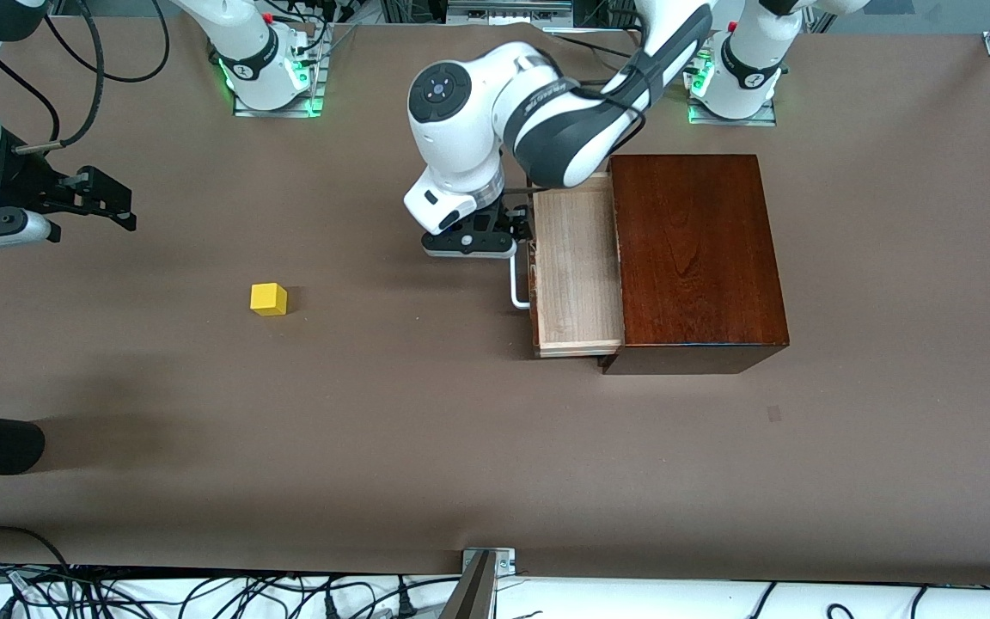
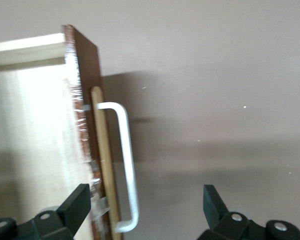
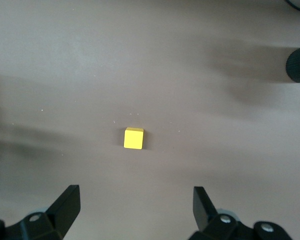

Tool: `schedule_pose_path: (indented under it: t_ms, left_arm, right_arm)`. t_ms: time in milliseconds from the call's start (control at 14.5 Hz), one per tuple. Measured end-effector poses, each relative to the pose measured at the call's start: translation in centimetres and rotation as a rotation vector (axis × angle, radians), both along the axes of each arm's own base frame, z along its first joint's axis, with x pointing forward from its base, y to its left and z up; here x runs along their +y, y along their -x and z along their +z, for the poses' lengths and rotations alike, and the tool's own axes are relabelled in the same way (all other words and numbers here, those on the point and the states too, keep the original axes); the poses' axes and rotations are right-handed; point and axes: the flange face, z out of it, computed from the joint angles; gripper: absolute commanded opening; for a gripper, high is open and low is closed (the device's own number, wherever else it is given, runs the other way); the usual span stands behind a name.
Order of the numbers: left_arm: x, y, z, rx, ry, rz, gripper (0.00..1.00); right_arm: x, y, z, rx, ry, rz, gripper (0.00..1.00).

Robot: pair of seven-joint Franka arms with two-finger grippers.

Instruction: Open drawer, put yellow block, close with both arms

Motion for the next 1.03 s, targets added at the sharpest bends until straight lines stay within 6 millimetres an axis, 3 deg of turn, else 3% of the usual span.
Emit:
schedule_pose_path:
  t_ms: [138, 207, 413, 620, 895, 1033]
  left_arm:
    - [2.3, -1.9, 2.6, 0.015, -0.013, -0.021, 1.0]
    - [4.4, -3.5, 4.1, 0.035, -0.006, -0.046, 1.0]
    - [13.8, -8.6, 8.6, 0.105, 0.016, -0.143, 1.0]
    - [22.1, -11.9, 12.2, 0.109, 0.033, -0.225, 1.0]
    - [33.4, -14.7, 15.8, 0.12, 0.098, -0.288, 1.0]
    - [37.1, -14.0, 18.3, 0.098, 0.094, -0.295, 1.0]
  right_arm:
    - [-0.3, -0.1, 0.0, -0.005, 0.001, -0.005, 1.0]
    - [-0.6, -0.1, 0.1, -0.006, 0.005, -0.01, 1.0]
    - [-1.4, -0.2, 0.0, -0.009, 0.021, -0.019, 1.0]
    - [-1.4, -1.3, -0.6, -0.049, 0.037, -0.017, 1.0]
    - [-0.7, -2.9, -4.1, -0.003, 0.047, 0.005, 1.0]
    - [-0.7, -3.0, -4.7, 0.009, 0.049, 0.067, 1.0]
